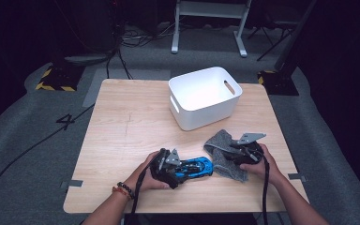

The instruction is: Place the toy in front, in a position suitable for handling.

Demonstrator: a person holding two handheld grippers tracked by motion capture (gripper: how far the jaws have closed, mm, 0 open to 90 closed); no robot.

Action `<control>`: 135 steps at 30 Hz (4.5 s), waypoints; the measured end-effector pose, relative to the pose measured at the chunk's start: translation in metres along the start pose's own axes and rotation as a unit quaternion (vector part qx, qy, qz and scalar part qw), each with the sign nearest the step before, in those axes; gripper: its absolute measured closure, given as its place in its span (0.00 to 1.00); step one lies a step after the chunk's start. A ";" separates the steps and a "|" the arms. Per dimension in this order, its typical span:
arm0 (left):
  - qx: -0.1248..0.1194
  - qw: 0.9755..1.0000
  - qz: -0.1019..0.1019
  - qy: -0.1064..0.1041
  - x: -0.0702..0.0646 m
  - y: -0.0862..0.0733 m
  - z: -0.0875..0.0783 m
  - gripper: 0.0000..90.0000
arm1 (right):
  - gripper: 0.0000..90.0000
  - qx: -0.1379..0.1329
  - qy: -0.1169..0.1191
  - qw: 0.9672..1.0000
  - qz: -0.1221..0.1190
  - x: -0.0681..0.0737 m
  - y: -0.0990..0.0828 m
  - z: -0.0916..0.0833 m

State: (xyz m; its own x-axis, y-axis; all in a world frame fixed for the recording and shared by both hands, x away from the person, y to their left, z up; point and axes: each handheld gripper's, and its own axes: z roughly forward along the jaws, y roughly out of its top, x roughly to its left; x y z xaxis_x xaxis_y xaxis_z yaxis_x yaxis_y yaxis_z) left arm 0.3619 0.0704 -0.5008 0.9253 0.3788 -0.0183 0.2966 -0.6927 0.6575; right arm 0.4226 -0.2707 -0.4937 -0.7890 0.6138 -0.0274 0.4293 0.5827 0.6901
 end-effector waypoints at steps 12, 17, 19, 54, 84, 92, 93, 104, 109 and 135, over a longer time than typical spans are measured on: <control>0.009 1.000 0.023 -0.018 0.004 -0.003 -0.007 0.26 | 0.89 -0.039 0.040 0.998 -0.032 0.009 0.005 -0.018; 0.008 0.999 0.026 -0.019 0.005 0.000 -0.004 0.26 | 0.89 -0.080 0.072 0.993 -0.039 0.022 0.014 -0.029; 0.005 1.000 0.024 -0.018 0.004 0.001 -0.003 0.26 | 0.89 -0.089 0.086 0.991 -0.046 0.029 0.017 -0.029; 0.001 1.000 -0.002 0.004 0.003 -0.009 -0.009 0.21 | 0.88 -0.030 0.068 0.994 -0.081 0.048 0.012 -0.006; -0.027 0.999 0.023 -0.024 0.005 0.003 0.007 0.25 | 0.87 -0.036 0.065 0.988 -0.135 0.078 0.037 0.007; -0.026 0.999 0.030 -0.028 0.006 0.002 0.006 0.25 | 0.87 0.019 -0.023 0.989 -0.146 0.050 0.021 0.011; -0.026 0.999 0.030 -0.028 0.006 0.002 0.006 0.25 | 0.87 0.010 -0.012 0.993 -0.119 0.043 0.022 0.010; -0.026 0.999 0.030 -0.028 0.006 0.002 0.006 0.25 | 0.87 -0.088 0.080 0.987 -0.112 0.088 0.057 0.008; -0.026 0.999 0.030 -0.028 0.006 0.002 0.006 0.25 | 0.87 -0.079 0.086 0.987 -0.114 0.095 0.055 0.018; -0.024 0.998 0.028 -0.041 0.008 -0.003 -0.007 0.27 | 0.86 -0.043 -0.008 0.997 -0.063 0.043 0.035 0.022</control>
State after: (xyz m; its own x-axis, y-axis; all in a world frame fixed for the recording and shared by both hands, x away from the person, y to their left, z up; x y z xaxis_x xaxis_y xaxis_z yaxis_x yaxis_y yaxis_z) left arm 0.3674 0.0796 -0.4977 0.9570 0.2873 -0.0407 0.2337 -0.6803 0.6947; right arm 0.4132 -0.2121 -0.4862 -0.8268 0.5474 -0.1295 0.2871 0.6085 0.7398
